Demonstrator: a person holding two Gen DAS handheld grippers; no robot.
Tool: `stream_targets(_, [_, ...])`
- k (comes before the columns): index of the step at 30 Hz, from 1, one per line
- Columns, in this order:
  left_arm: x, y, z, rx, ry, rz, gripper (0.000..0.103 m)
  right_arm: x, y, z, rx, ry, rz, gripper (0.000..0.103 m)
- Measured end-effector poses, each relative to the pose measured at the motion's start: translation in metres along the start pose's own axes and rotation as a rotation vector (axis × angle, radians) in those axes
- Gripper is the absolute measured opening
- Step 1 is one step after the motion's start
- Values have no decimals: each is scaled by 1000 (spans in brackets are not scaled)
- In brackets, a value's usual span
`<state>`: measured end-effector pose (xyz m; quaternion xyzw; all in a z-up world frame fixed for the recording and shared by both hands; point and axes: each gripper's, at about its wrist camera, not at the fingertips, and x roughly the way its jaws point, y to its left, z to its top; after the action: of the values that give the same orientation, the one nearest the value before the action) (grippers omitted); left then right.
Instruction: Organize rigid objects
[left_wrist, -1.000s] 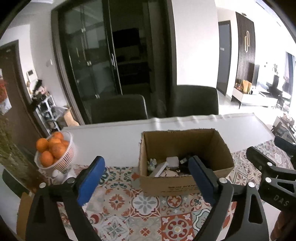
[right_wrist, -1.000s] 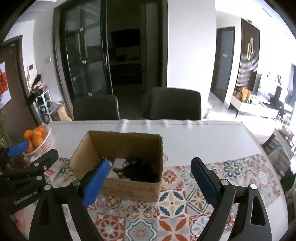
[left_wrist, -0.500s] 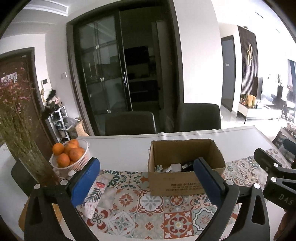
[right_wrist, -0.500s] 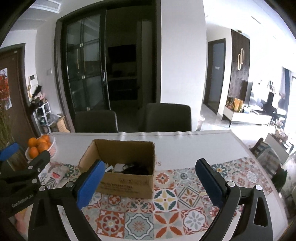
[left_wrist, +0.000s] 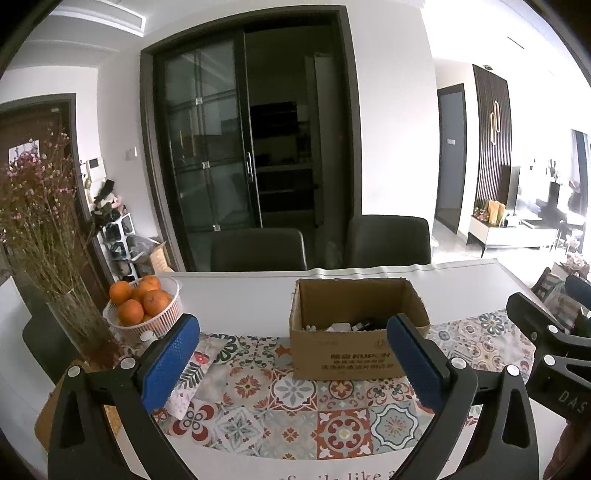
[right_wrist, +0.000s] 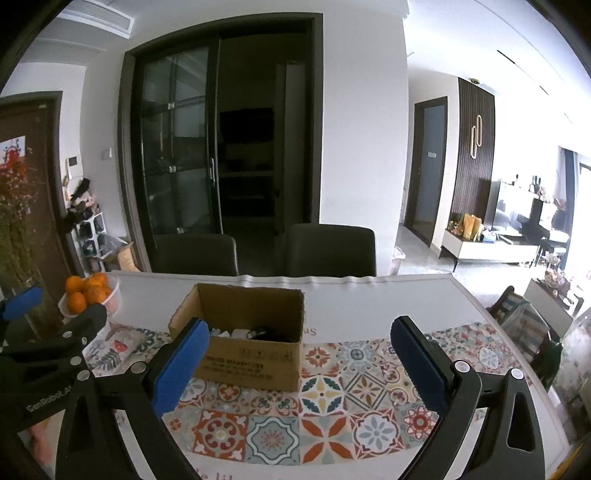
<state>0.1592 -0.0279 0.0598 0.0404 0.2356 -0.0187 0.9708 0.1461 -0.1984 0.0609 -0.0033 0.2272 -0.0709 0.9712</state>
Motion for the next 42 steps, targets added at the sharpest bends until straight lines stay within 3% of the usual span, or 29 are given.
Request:
stream_targets(17, [-28,5,2,3,-70,16,103,-23,0,2,3,-51,17,100])
stream_targets(42, [-28,4,0,-1,-71,2,103,-29,-3,2,2,-55,8,100])
